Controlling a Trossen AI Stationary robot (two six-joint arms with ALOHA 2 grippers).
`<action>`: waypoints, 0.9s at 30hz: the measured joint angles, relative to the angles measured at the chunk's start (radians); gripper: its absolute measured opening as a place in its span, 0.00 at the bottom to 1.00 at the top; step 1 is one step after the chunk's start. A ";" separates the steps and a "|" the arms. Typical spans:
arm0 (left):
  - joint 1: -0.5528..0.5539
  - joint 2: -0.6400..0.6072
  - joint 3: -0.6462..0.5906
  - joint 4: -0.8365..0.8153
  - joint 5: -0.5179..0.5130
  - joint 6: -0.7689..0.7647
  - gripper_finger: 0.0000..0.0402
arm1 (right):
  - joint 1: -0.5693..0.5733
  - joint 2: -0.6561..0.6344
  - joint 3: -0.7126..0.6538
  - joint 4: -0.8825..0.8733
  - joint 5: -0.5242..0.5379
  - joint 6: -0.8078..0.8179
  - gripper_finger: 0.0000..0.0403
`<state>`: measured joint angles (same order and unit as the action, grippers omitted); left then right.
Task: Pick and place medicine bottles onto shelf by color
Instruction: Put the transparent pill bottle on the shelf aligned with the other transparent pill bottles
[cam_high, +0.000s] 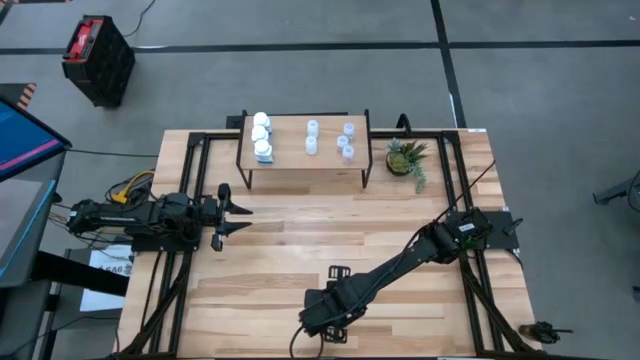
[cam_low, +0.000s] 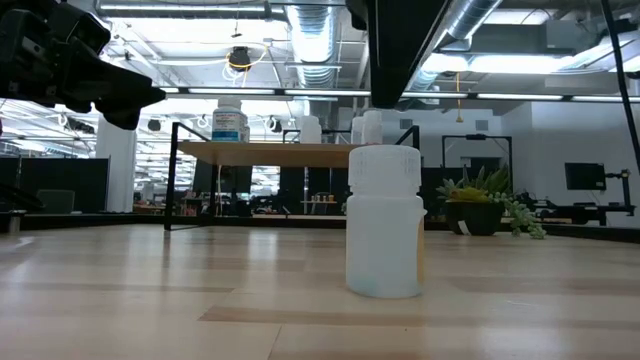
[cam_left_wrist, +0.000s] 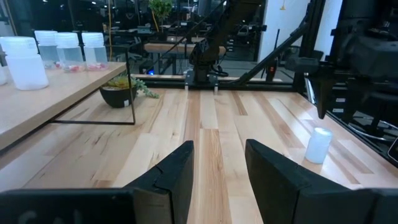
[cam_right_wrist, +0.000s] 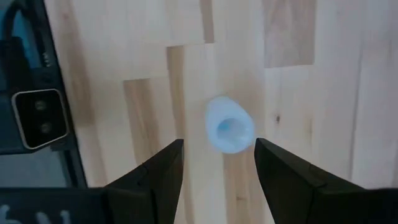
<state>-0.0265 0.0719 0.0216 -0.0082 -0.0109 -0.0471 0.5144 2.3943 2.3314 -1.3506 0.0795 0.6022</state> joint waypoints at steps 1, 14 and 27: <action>0.000 0.000 0.000 0.000 0.000 0.000 0.33 | 0.000 0.000 0.000 0.000 0.000 0.000 0.54; 0.000 0.000 0.000 0.000 0.000 0.000 0.33 | -0.001 0.029 -0.001 0.003 0.033 -0.005 0.54; 0.000 0.000 0.000 0.000 0.000 0.000 0.33 | -0.017 0.084 -0.001 -0.027 0.023 0.018 0.54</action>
<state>-0.0265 0.0719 0.0216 -0.0078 -0.0109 -0.0471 0.4973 2.4786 2.3306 -1.3780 0.1028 0.6197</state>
